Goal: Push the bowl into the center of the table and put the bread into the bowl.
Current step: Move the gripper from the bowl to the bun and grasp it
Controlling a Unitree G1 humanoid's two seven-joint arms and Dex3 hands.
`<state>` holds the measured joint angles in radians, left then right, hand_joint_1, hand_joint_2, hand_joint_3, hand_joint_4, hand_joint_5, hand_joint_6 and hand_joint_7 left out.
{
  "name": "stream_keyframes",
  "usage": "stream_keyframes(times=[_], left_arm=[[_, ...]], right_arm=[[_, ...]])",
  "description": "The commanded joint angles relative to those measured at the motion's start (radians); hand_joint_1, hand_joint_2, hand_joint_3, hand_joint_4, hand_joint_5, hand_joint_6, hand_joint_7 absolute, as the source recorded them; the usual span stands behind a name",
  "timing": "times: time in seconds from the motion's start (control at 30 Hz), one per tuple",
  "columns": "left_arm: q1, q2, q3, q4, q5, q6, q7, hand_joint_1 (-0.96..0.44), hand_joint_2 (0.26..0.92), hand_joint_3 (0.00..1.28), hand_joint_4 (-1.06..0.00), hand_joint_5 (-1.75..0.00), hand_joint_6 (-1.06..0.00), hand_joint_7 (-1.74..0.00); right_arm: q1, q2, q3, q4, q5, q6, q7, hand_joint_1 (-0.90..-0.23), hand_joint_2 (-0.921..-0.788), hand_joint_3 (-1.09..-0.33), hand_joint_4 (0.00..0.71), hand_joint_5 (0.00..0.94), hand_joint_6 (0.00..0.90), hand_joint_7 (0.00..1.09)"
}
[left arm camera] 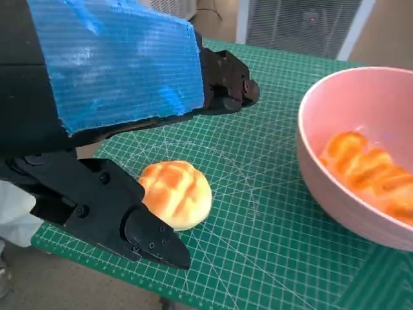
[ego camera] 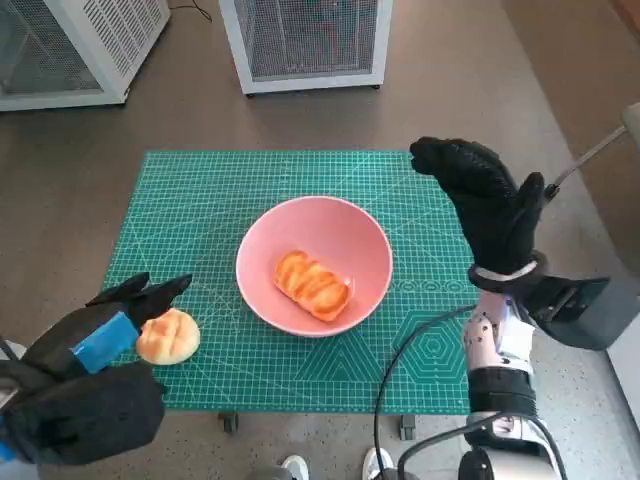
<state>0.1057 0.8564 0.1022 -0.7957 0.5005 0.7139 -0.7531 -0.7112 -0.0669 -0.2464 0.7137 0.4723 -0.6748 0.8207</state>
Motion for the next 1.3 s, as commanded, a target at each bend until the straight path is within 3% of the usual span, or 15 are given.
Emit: stream_keyframes(times=[0.03, 0.73, 1.07, 1.2, 1.3], left_arm=[[-0.013, -0.001, -0.051, 0.042, 0.046, 0.008, 0.034, -0.09, 0.722, 0.01, -0.14, -0.02, -0.26, -0.03], [-0.12, -0.059, -0.245, 0.335, 0.181, 0.01, 0.143, -0.02, 0.759, 0.02, -0.24, -0.01, -0.39, -0.02], [-0.155, -0.056, -0.291, 0.429, 0.182, 0.006, 0.121, 0.02, 0.8, 0.03, -0.3, -0.01, -0.47, -0.03], [-0.178, -0.048, -0.306, 0.47, 0.17, -0.009, 0.099, 0.02, 0.823, 0.04, -0.38, -0.02, -0.55, -0.04], [-0.185, -0.043, -0.307, 0.488, 0.168, -0.028, 0.095, 0.03, 0.848, 0.05, -0.57, -0.07, -0.65, -0.06]], right_arm=[[0.028, -0.002, 0.002, -0.003, 0.002, 0.015, 0.006, -0.553, -0.921, -0.608, 0.227, 0.001, 0.324, 0.0], [0.041, -0.004, 0.006, -0.023, -0.002, 0.018, 0.003, -0.548, -0.921, -0.614, 0.226, 0.0, 0.322, 0.0], [0.044, -0.006, 0.011, -0.026, -0.007, 0.017, -0.001, -0.543, -0.921, -0.614, 0.226, 0.0, 0.323, 0.0], [0.044, -0.009, 0.01, -0.024, -0.006, 0.019, 0.0, -0.541, -0.921, -0.615, 0.226, 0.0, 0.322, 0.0], [0.045, -0.01, 0.01, -0.026, -0.006, 0.021, 0.0, -0.541, -0.921, -0.615, 0.226, 0.0, 0.322, 0.0]])
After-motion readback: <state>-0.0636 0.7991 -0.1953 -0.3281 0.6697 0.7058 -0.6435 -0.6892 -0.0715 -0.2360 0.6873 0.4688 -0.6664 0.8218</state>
